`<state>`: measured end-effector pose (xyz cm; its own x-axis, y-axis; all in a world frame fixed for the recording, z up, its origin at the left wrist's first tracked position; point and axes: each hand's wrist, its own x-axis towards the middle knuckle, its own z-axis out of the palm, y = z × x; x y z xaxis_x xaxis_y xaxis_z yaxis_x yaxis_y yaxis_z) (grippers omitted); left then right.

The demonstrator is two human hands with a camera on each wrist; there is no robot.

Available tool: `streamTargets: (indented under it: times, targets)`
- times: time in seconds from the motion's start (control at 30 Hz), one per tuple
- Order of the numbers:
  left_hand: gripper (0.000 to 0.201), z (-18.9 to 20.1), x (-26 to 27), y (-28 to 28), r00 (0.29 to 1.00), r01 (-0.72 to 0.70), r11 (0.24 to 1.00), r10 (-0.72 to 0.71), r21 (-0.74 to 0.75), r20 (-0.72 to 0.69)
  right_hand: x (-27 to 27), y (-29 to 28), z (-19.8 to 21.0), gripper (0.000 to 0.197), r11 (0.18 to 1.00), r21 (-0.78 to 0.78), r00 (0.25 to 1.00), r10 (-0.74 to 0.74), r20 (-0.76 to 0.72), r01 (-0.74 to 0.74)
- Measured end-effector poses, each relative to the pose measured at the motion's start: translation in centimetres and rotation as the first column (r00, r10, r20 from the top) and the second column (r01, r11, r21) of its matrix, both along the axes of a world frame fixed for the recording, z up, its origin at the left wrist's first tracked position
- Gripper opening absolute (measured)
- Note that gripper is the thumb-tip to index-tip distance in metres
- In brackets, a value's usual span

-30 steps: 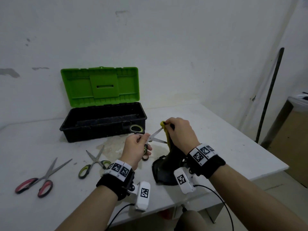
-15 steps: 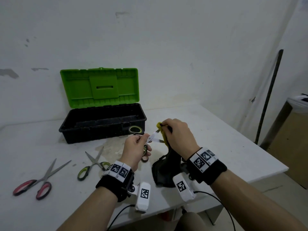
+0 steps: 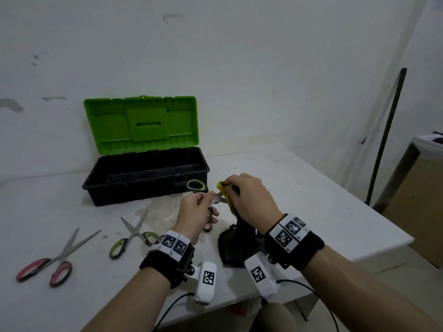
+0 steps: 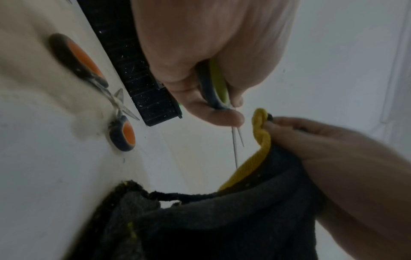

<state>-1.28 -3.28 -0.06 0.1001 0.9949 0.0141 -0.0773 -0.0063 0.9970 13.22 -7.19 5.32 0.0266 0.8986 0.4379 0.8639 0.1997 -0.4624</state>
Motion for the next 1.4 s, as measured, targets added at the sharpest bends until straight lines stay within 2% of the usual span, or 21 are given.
streamTargets:
  times: [0.1,0.3,0.43,0.53,0.67,0.77,0.93,1.07,1.23,1.4]
  targets:
    - [0.03,0.0,0.5,-0.1,1.0,0.03,1.0,-0.03,-0.001,0.008,-0.6,0.0,-0.6,0.023,0.999,-0.03,0.999,0.016,0.03,-0.016]
    - [0.033,-0.1,-0.2,-0.4,1.0,-0.009,1.0,0.008,-0.022,-0.028,2.1,1.4,0.0,0.024,0.985,-0.062,0.987,-0.161,0.0,0.161]
    - [0.03,-0.3,-0.1,-0.2,0.999,-0.026,0.999,0.027,-0.036,0.045,1.1,0.3,0.2,0.022,0.998,0.008,0.997,-0.062,-0.04,0.062]
    - [0.03,-0.6,0.4,-0.2,0.993,0.014,0.999,-0.011,-0.03,0.114,-0.7,-0.7,-0.4,0.022,0.998,-0.038,0.998,0.058,-0.023,-0.059]
    - [0.038,0.1,0.7,-0.6,0.968,0.048,0.996,-0.029,-0.07,0.25,-1.2,-0.5,-1.0,0.022,0.996,-0.072,0.999,0.051,-0.014,-0.052]
    - [0.045,0.7,0.5,-0.6,0.942,0.013,0.99,0.036,-0.142,0.334,-1.2,-0.3,-0.9,0.024,0.996,-0.073,0.999,0.05,-0.005,-0.05]
    - [0.042,0.7,0.2,-0.5,0.957,-0.006,0.989,0.049,-0.151,0.286,-1.8,-0.4,-0.8,0.023,0.996,-0.063,0.997,0.07,0.035,-0.067]
    - [0.049,1.1,0.3,-0.9,0.945,0.024,0.989,0.025,-0.145,0.325,-2.6,-0.5,-0.9,0.022,0.995,-0.047,0.994,0.088,0.068,-0.085]
    - [0.051,0.7,-0.1,-0.8,0.971,0.009,0.992,0.021,-0.123,0.237,-2.3,-0.8,-0.4,0.024,0.991,-0.123,0.987,0.064,0.148,-0.045]
    - [0.042,0.8,0.2,-1.1,0.982,0.032,0.994,-0.012,-0.102,0.19,-3.1,-1.1,-0.1,0.024,0.984,-0.138,0.975,0.134,0.176,-0.111]
